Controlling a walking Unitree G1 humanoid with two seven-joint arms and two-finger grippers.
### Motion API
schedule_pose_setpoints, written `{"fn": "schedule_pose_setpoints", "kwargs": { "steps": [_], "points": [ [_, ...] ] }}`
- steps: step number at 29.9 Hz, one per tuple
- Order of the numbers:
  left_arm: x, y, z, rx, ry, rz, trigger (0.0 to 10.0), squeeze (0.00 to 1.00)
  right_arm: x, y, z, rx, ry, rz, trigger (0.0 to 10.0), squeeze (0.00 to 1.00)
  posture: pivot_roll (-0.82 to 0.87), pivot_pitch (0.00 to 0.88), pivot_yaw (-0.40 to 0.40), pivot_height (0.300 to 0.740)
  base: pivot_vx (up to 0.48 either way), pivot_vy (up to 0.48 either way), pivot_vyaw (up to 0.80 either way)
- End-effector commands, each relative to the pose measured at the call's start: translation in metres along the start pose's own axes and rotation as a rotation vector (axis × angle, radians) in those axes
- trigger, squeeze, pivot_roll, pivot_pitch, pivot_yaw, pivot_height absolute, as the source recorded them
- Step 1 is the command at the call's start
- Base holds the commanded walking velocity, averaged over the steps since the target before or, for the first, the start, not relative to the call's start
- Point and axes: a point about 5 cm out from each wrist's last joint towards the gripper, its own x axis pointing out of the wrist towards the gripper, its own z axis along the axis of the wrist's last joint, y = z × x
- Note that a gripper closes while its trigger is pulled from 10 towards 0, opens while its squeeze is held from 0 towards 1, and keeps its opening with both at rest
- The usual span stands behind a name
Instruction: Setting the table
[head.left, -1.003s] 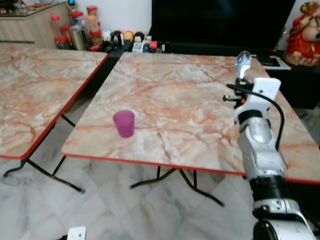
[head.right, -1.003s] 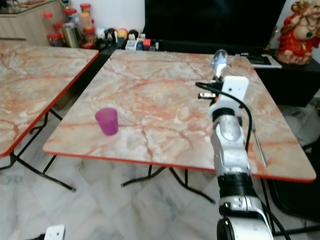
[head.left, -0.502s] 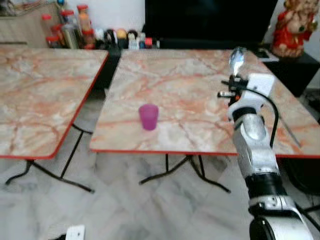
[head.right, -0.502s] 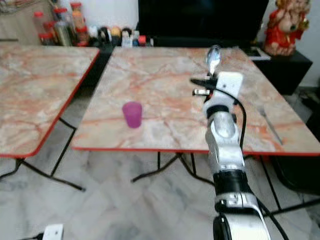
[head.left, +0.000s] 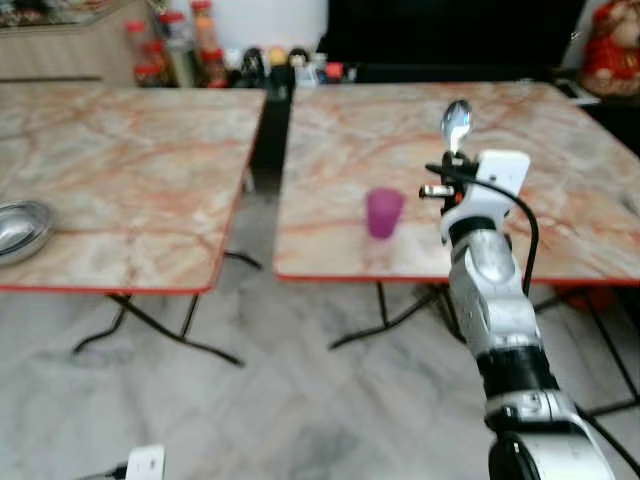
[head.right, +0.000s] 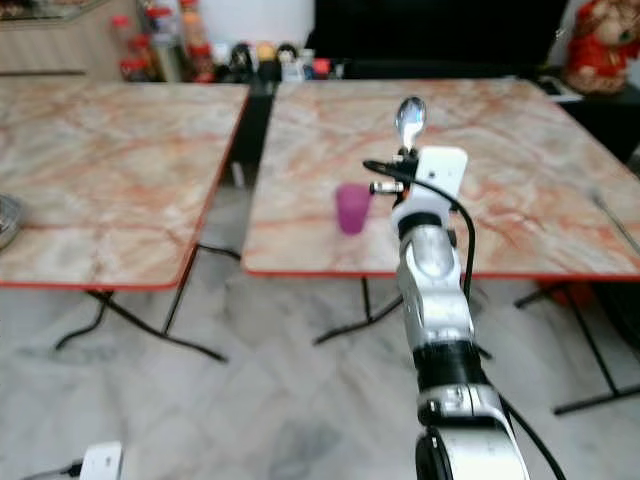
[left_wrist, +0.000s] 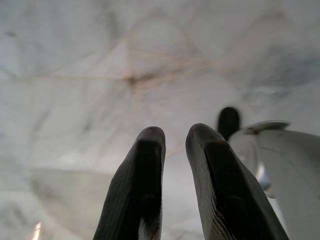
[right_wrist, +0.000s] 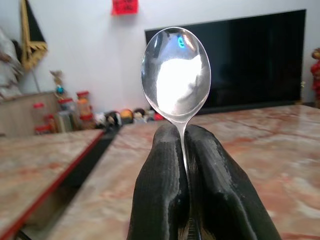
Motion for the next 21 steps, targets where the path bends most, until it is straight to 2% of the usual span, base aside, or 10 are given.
{"fn": "schedule_pose_setpoints", "kwargs": {
  "steps": [1,10,21],
  "points": [
    [-0.0002,-0.0049,-0.0035,-0.005,0.012,-0.005,10.0,0.00,-0.0011,-0.0150,-0.0025,-0.015,0.010,-0.042,10.0,0.00,0.04,0.076,0.019,0.736,0.000,0.480,0.00],
    [-0.0001,-0.0081,-0.0036,-0.001,0.012,-0.018,10.0,0.00,-0.0012,-0.0235,0.0011,-0.040,0.010,-0.060,10.0,0.00,-0.01,0.100,0.011,0.736,0.000,0.480,0.00],
    [-0.0005,-0.0069,-0.0051,0.012,0.018,-0.021,10.0,0.00,-0.0022,-0.0179,-0.0018,-0.041,0.017,-0.049,10.0,0.00,0.00,0.087,0.025,0.736,0.000,0.480,0.00]
  ]
}}
